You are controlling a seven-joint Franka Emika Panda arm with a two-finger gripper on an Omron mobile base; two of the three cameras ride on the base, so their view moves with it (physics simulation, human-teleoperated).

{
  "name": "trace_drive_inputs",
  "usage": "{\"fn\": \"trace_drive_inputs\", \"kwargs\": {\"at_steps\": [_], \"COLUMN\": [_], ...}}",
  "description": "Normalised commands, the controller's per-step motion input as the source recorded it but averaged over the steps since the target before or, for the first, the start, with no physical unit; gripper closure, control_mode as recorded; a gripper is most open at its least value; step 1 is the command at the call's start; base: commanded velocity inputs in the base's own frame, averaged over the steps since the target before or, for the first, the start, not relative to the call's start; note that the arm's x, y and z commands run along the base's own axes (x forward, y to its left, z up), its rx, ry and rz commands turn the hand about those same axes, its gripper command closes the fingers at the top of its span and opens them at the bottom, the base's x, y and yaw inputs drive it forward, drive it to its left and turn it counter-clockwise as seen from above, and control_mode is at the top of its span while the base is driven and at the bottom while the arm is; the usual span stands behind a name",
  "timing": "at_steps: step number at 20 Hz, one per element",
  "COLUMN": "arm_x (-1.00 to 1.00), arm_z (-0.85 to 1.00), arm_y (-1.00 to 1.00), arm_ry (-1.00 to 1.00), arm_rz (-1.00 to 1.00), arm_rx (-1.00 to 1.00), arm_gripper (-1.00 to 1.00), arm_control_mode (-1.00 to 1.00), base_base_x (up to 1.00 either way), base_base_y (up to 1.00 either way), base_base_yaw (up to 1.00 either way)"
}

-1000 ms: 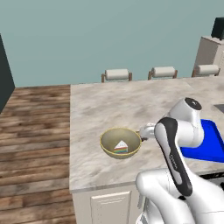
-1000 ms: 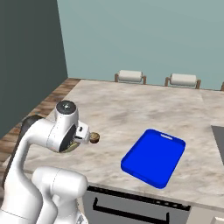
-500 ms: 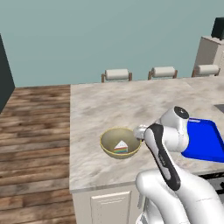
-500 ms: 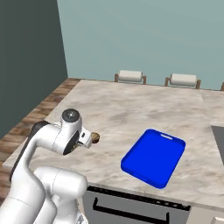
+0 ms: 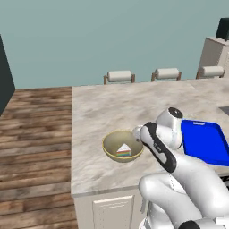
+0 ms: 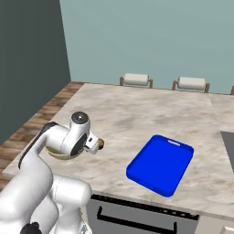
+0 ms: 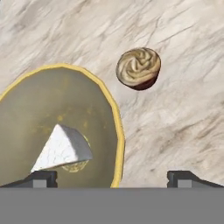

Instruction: Place the bowl with cake and the cupcake onto the tray.

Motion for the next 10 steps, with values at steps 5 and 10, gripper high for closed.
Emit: {"fn": "trace_drive_inputs", "kwargs": {"at_steps": [5, 10], "arm_x": [0.11, 0.03], "arm_z": [-0.28, -0.15], "arm_y": [0.00, 0.00], "arm_ry": [0.05, 0.01], "arm_rz": [-0.03, 0.00], "arm_rx": [0.02, 0.01], "arm_gripper": [-1.00, -1.00], "arm_control_mode": [-1.00, -1.00], "base_base_x": [0.00, 0.00], "base_base_y": [0.00, 0.00], "base_base_yaw": [0.00, 0.00]}}
